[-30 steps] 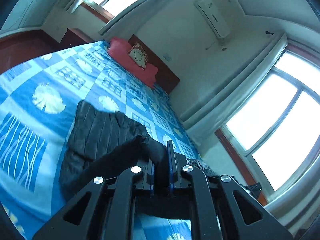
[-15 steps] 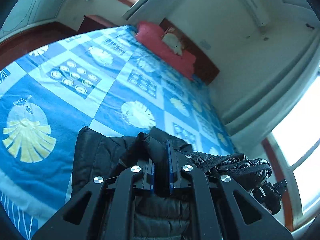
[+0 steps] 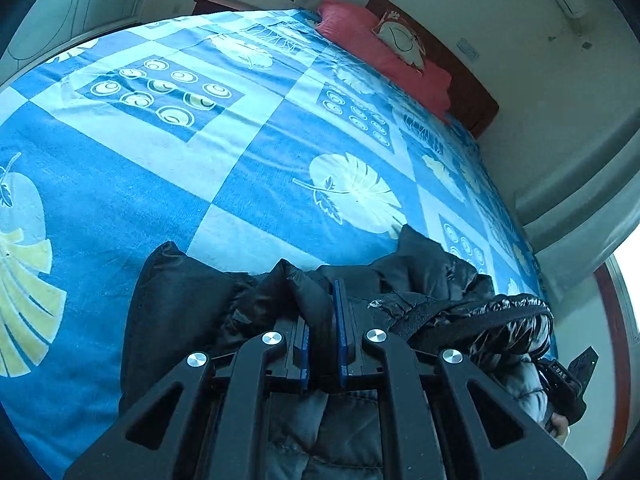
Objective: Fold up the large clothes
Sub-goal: 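Lift the held hem with both tools and fold it toward the collar, then open both tools and press the folded jacket flat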
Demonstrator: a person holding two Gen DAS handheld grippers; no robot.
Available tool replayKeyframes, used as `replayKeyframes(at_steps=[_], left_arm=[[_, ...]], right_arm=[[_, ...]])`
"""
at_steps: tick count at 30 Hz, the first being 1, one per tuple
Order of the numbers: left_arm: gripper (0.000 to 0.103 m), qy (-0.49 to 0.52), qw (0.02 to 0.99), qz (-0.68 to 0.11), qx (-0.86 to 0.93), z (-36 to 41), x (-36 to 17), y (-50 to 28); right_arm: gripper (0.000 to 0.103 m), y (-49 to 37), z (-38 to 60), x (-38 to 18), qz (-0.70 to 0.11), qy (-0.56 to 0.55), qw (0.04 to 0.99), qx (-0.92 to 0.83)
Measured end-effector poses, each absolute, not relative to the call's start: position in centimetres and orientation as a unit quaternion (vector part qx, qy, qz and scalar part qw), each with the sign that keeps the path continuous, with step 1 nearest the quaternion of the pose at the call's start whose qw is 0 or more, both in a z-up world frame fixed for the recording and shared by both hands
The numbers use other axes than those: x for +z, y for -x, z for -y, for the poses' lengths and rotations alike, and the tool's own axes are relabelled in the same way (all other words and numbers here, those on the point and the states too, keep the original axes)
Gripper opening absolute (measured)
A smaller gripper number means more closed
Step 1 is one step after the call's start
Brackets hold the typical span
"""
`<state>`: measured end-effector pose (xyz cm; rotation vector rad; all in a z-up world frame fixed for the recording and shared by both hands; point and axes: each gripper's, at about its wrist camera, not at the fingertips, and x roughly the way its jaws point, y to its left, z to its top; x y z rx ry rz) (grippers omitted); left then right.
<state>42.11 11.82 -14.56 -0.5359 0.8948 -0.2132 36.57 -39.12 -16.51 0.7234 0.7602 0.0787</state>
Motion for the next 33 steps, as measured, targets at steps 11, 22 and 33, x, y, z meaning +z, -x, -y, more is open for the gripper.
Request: replayKeyframes(at_steps=[11,22,33], left_arm=[[0.071,0.344,0.841,-0.385,-0.162,-14.0,-12.3,-40.9],[0.080,0.249,0.883,-0.367,-0.153,-9.7,-8.2,-39.0],[0.080,0.123,0.887,-0.436,-0.088,-4.8,-14.3,-43.9]], right_arm=[[0.067,-34.8,39.8,-14.1,-0.320,-0.367,0.871,0.072],[0.061,-34.6,34.8,-10.3,-0.335,-0.248,0.907,0.052],[0.061,-40.6,28.1,-15.7,-0.422,-0.098,0.900,0.036]])
